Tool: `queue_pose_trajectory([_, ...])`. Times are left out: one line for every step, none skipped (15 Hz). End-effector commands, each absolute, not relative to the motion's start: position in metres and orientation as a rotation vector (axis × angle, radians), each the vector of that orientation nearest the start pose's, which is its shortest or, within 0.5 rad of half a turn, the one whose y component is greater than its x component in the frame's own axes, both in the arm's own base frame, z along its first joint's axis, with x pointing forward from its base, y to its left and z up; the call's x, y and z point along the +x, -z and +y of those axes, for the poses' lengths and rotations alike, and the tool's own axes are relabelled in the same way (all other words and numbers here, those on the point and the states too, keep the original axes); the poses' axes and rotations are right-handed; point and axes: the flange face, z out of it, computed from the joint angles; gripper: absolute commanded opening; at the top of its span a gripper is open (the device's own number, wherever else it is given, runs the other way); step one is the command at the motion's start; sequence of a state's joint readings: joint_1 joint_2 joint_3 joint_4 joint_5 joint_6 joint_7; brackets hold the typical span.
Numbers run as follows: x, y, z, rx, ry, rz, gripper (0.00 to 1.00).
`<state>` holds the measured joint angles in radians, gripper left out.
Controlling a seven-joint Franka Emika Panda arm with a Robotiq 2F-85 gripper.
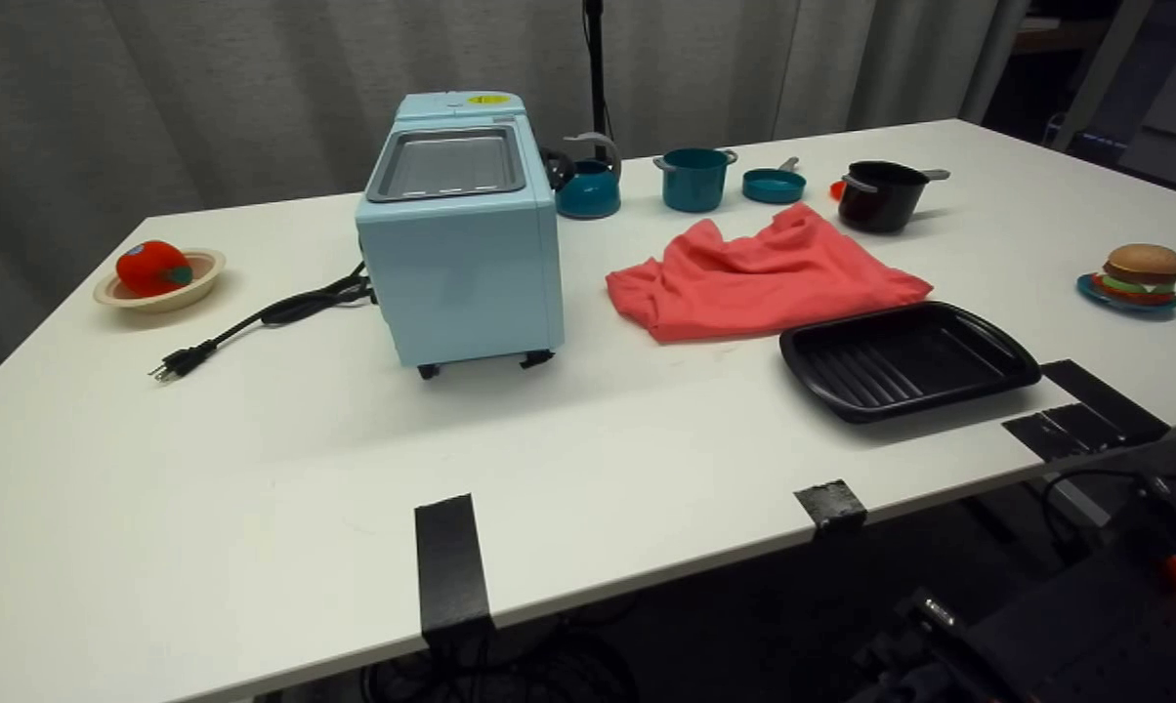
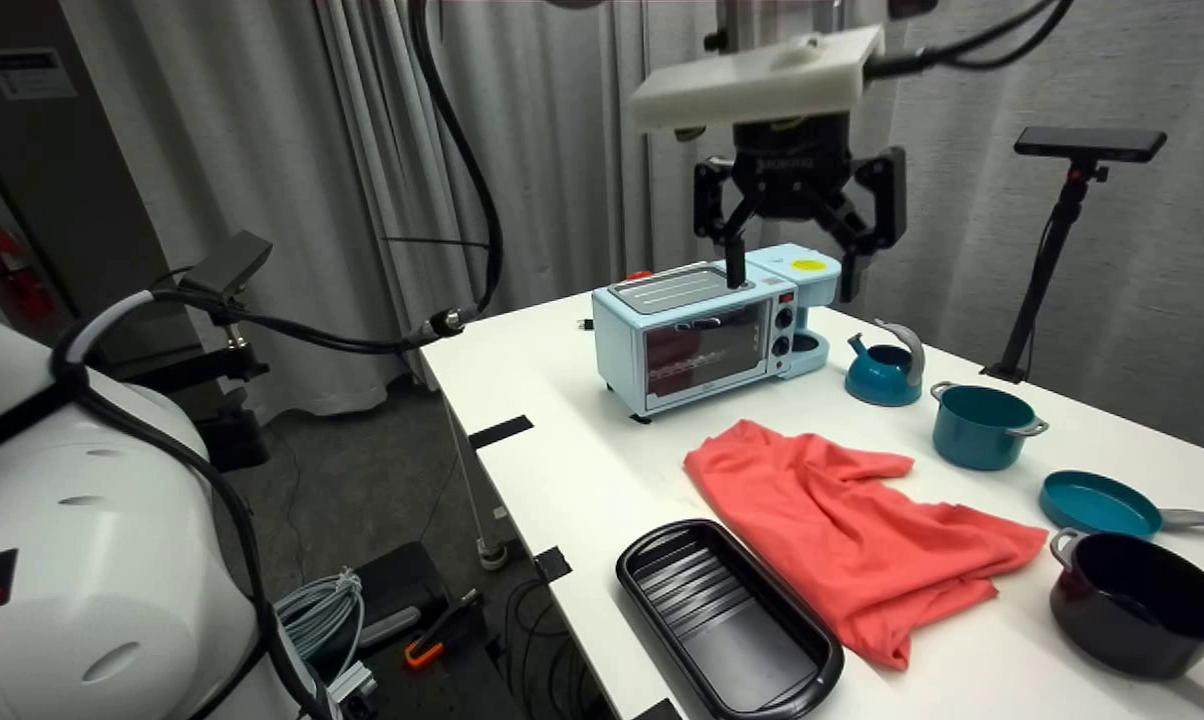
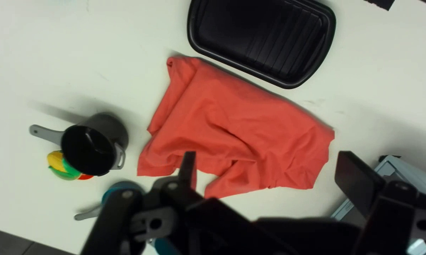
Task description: Fold the shirt
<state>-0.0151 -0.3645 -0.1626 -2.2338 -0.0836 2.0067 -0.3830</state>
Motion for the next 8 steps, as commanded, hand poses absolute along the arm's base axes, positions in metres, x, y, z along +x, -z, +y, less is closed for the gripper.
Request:
queue_pose_trajectory([0.481, -0.466, -0.05, -3.103, 0.129, -0.459, 1.0])
queue_pose_trajectory([0.49, -0.45, -0.036, -3.085, 0.111, -0.479, 1.0])
queue_pose_trajectory([0.499, -0.436, -0.024, -3.071, 0.098, -0.499, 1.0])
queue_pose_trajectory([0.509, -0.425, -0.012, -3.059, 0.096, -0.518, 1.0])
queue_pose_trajectory([0.518, -0.415, -0.002, -3.048, 0.09, -0.533, 1.0])
queue_pose_trajectory([0.527, -0.411, 0.007, -3.038, 0.099, -0.546, 1.0])
queue_pose_trajectory([0.535, -0.407, 0.013, -3.028, 0.103, -0.556, 1.0])
queue_pose_trajectory([0.515, -0.407, 0.005, -3.054, 0.079, -0.555, 1.0])
